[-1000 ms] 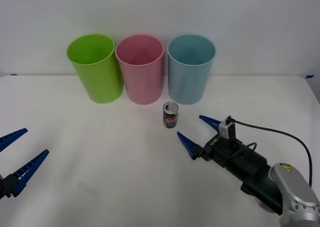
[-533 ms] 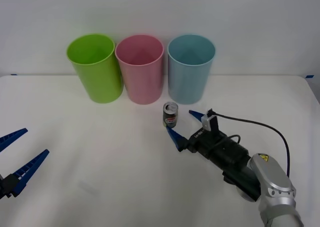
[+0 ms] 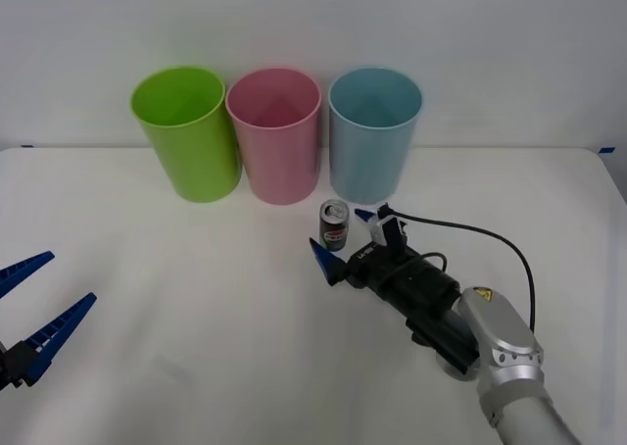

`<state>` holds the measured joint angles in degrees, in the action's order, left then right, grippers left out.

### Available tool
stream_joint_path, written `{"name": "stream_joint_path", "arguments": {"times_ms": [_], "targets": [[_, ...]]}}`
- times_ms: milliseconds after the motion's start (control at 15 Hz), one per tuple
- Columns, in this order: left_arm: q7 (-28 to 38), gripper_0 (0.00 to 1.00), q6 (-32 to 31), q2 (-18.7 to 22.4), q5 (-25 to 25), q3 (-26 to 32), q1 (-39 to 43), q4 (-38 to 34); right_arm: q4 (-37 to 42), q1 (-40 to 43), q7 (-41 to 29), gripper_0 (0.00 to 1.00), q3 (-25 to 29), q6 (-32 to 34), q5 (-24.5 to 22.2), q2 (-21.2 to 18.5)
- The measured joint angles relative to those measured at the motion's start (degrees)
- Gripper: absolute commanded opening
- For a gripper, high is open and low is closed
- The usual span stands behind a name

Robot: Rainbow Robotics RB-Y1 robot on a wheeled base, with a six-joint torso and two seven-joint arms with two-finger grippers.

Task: Grasp the object on the table and drop it into the matching bin: aluminum can to the light blue bin, PET bottle to the pink bin.

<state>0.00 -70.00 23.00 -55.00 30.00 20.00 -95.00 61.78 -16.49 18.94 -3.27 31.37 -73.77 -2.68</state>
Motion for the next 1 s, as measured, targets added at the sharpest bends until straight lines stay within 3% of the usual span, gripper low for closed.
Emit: {"name": "stream_joint_path", "arguments": {"times_ms": [333, 800, 867, 933, 1000], "targets": [[0.00, 1.00, 0.00, 0.00, 0.00, 0.00, 0.00, 0.00, -6.17, -5.05, 1.10, 1.00, -0.58, -3.11, 0.34, 1.67], [0.00, 1.00, 0.00, 0.00, 0.00, 0.00, 0.00, 0.00, -6.59, -5.65, 1.91, 0.99, -1.04, -4.49, 0.47, 1.98], [0.00, 1.00, 0.00, 0.00, 0.00, 0.00, 0.00, 0.00, -6.59, -5.66, 2.00, 0.26, -1.04, -4.49, 0.57, 1.98], [0.00, 1.00, 0.00, 0.00, 0.00, 0.00, 0.00, 0.00, -6.59, -5.64, 2.05, 0.04, -1.04, -4.49, 0.75, 1.98], [0.00, 1.00, 0.00, 0.00, 0.00, 0.00, 0.00, 0.00, -6.59, -5.59, 2.09, 0.00, -1.04, -4.49, 0.98, 1.98]]}}
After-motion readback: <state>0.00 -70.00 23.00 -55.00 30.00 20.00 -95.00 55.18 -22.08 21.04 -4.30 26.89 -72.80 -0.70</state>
